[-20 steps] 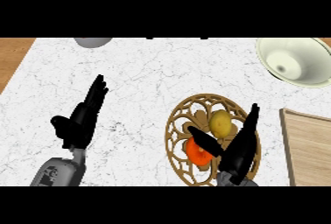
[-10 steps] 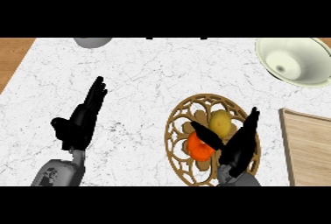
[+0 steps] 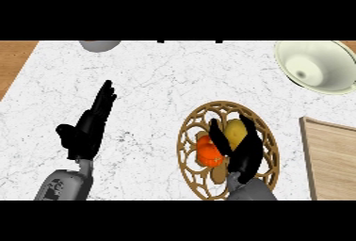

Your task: Pick the lemon from the placemat and place it in the bowl

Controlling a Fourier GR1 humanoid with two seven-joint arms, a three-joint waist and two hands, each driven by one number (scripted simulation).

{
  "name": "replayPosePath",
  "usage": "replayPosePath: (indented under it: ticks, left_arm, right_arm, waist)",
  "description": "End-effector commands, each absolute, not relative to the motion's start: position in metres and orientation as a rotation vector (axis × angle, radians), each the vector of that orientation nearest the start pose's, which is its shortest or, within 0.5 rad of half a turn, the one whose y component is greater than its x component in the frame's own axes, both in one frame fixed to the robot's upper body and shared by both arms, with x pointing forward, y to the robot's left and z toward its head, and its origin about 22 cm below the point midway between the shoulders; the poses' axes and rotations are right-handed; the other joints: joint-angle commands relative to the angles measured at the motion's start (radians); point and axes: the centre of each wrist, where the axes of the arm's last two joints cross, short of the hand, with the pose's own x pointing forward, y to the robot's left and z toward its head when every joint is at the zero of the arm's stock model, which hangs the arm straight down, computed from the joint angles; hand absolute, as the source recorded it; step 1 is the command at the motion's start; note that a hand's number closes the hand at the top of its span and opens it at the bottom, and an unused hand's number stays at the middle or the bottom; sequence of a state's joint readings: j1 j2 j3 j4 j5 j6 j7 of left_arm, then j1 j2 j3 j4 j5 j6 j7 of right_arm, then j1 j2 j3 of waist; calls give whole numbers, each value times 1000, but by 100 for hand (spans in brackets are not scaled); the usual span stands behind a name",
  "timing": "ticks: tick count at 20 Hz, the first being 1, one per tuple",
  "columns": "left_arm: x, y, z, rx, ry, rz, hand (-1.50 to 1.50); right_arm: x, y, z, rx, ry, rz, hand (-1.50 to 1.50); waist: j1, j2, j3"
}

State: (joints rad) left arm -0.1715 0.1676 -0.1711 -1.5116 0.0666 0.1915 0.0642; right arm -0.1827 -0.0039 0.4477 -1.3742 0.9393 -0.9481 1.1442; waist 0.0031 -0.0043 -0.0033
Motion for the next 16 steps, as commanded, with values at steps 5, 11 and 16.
replayPosePath:
  ticks: [5, 11, 16]
  left_arm:
    - [273, 203, 22, 50, -1590, -102, 0]
    - [287, 211, 31, 57, -1593, -113, 0]
    - [274, 213, 28, 30, -1606, -147, 0]
  right_arm:
    - [270, -89, 14, -859, -1032, -28, 150]
    - [287, -95, -6, -810, -1161, -8, 150]
    - [318, -106, 62, -647, -1378, 224, 150]
  waist:
    - [-2, 3, 3]
    - [4, 8, 4]
    - [50, 19, 7]
